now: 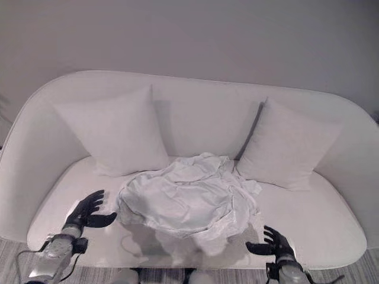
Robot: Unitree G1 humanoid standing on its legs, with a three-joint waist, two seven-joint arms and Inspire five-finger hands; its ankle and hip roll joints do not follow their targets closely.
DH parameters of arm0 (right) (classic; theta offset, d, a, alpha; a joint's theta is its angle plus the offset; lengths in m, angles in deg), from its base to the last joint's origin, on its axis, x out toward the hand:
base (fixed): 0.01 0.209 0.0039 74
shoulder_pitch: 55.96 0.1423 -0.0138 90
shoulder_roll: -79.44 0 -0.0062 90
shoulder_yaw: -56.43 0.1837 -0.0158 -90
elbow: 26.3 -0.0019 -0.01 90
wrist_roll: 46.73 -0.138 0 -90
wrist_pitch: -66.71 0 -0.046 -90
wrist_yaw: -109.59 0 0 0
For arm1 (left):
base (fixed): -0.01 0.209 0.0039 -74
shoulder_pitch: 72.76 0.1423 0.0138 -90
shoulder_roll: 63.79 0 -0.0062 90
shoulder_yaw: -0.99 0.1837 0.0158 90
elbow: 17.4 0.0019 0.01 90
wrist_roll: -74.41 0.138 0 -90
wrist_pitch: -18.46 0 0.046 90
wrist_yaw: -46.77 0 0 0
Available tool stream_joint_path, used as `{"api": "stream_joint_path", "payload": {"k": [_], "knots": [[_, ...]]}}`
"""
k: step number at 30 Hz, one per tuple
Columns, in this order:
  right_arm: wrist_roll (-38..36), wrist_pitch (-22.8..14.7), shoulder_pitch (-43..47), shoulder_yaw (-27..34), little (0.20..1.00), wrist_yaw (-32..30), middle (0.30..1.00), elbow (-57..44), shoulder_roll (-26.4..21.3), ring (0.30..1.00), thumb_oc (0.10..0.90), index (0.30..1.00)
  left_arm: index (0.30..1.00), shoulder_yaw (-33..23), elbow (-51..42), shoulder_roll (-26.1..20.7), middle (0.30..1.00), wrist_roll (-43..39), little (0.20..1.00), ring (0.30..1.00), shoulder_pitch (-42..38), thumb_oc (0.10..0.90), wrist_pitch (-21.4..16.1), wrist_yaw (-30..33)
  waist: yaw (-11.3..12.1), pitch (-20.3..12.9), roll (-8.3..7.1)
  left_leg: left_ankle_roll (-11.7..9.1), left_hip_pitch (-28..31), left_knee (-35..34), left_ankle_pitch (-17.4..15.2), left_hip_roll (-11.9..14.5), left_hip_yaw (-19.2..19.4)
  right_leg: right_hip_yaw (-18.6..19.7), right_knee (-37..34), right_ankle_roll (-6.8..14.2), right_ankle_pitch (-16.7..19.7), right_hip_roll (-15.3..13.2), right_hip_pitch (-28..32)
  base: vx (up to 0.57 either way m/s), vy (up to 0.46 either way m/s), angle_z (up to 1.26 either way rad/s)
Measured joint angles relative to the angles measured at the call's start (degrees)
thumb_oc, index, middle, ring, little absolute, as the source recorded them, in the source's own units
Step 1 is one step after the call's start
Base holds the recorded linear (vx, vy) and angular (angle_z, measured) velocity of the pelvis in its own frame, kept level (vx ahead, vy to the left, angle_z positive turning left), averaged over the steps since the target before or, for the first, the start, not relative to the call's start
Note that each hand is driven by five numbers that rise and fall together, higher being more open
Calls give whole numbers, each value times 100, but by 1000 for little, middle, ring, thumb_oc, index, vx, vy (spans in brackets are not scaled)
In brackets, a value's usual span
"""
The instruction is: Hang the clothes on the sofa on the clothes rack.
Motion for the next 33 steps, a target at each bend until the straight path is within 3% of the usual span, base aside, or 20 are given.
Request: {"api": "stream_joint_path", "payload": {"k": [3, 4, 6, 7, 8, 10, 11, 13, 15, 17, 18, 22, 33], "knots": [[-19, 162, 106, -478, 900, 155, 900, 175, -388, 900, 800, 900, 900, 300, 6, -157, 900, 200, 900, 900, -127, 800, 47, 51, -95, 19, 61, -98, -44, -69, 165, 21, 191, 69, -175, -3, 179, 15, -107, -297, -26, -23], [-72, 159, 441, -767, 900, 224, 900, 287, -754, 900, 800, 900, 900, 791, 7, -484, 900, 356, 900, 900, -508, 800, 46, 6, -139, 38, 114, -154, -304, -65, 259, 17, 229, 112, -175, 55, 282, 14, -373, -177, -40, -17], [-226, 133, 981, -796, 900, 159, 900, 409, -973, 900, 800, 900, 900, 969, 55, -540, 900, 446, 900, 900, -1121, 800, 27, 19, -177, 146, 122, -158, -612, -66, 368, 11, 231, 112, -173, 60, 403, 8, -696, -346, -62, -8], [-438, 160, 1662, -1124, 900, 37, 900, 596, -1078, 900, 800, 900, 900, 1244, 180, -554, 900, 439, 900, 900, -1735, 800, 27, 218, -233, 260, 69, -205, -893, -17, 542, 27, 255, 98, -130, 41, 561, 26, -1000, -410, -78, -6], [-595, 135, 2471, -1637, 900, 10, 900, 919, -1216, 900, 800, 900, 900, 1854, 435, -768, 900, 442, 900, 900, -2576, 800, 25, 312, -274, 358, 18, -202, -1244, 4, 583, 25, 232, 111, -168, 50, 614, 23, -1317, -159, -35, -5], [-882, 125, 3791, -1932, 900, -116, 900, 991, -1239, 900, 800, 900, 900, 2082, 779, -722, 900, 438, 900, 900, -3836, 800, 19, 367, -368, 721, -33, -249, -1639, -38, 777, 23, 233, 127, -140, 62, 818, 38, -1747, -146, -63, -3], [-1034, 17, 4677, -2119, 900, -122, 900, 1065, -1236, 900, 800, 900, 900, 2430, 1020, -704, 900, 437, 900, 900, -4684, 800, -12, 417, -404, 1019, -14, -277, -1782, -39, 850, 29, 230, 147, -142, 34, 894, 38, -1910, -210, -103, -3], [-1344, -82, 6377, -3206, 900, -87, 900, 2293, -1237, 900, 800, 900, 900, 3613, 2108, -658, 900, 410, 900, 900, -6207, 800, -116, 453, -414, 1157, 85, -338, -2174, -28, 897, 28, 177, 133, -139, 78, 951, 39, -2271, -134, -83, 6], [-1616, -332, 6811, -3166, 900, -175, 900, 2221, -1357, 900, 800, 900, 900, 3662, 2436, -537, 900, 421, 900, 900, -6990, 800, -154, 584, -385, 1292, 172, -388, -2469, -39, 1046, 56, 75, 28, -137, 32, 996, 124, -2530, -89, -111, 14], [-1769, -321, 6975, -3372, 900, -199, 900, 2357, -1359, 900, 800, 900, 900, 3925, 2766, -475, 900, 416, 900, 900, -7416, 800, -144, 742, -360, 1335, 194, -406, -2642, -27, 1068, 93, -15, -40, -141, -7, 971, 164, -2664, -37, -77, 17], [-1946, -309, 7060, -3537, 900, -289, 900, 2336, -1511, 900, 800, 900, 900, 4120, 2862, -554, 900, 443, 900, 900, -7960, 800, -181, 816, -321, 1518, 233, -458, -2873, -32, 1117, 137, -115, -119, -135, -99, 988, 217, -2827, -23, -73, 21], [-2244, -318, 7067, -4071, 900, -532, 900, 2278, -1594, 900, 800, 900, 900, 4101, 2708, -796, 900, 449, 900, 900, -8126, 800, -421, 1142, -322, 1800, 272, -465, -3045, -32, 1124, 125, -171, -125, -132, -159, 970, 204, -2987, -5, -36, 6], [-2249, -464, 7063, -3991, 900, -629, 900, 2247, -1417, 900, 800, 900, 900, 4236, 2623, -856, 900, 666, 900, 900, -8033, 800, -467, 1253, -324, 1805, 265, -485, -3230, -36, 1104, 140, -275, -106, -136, -107, 964, 222, -3150, 6, -11, 0]]}}
